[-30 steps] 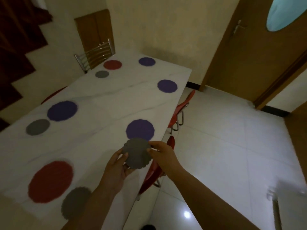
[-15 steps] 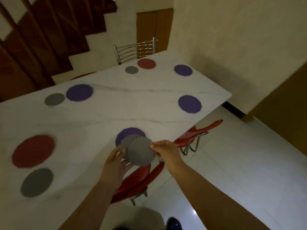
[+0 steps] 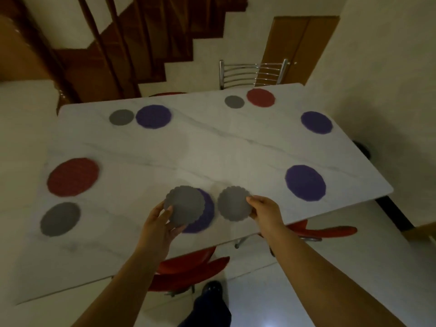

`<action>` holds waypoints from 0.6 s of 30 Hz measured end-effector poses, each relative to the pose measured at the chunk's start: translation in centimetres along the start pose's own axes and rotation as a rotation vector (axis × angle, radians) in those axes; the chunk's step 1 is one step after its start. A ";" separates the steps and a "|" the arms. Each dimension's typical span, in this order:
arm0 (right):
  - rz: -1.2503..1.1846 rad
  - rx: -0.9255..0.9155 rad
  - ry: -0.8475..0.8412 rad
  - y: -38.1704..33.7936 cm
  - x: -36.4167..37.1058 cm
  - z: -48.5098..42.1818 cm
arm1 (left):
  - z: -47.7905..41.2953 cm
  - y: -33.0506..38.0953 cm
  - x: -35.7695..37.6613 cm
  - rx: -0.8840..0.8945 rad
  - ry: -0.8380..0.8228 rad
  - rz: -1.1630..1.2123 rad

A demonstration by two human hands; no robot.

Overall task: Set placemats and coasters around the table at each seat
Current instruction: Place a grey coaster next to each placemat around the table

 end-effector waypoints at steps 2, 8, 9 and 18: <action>0.094 0.039 0.048 0.0 -0.4 -2.3 | -0.8 -0.2 0.4 0.000 0.027 -0.004; 0.302 0.031 0.005 0.4 0.1 -6.2 | -2.3 -0.3 1.5 0.010 0.098 -0.008; 0.324 0.030 -0.006 0.5 0.4 -6.7 | -2.5 -0.3 1.6 0.017 0.101 -0.013; 0.759 -0.180 -0.053 0.2 1.3 -8.5 | -2.0 -2.1 3.0 0.049 0.175 0.034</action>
Point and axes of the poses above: each hand's wrist, its own z-axis away from the middle knuckle, its own x-axis out of the palm, y = z × x, the point moved 1 cm from there along -z, towards the middle knuckle, and after that the axes turned 1 degree about z, right-handed, at the moved point
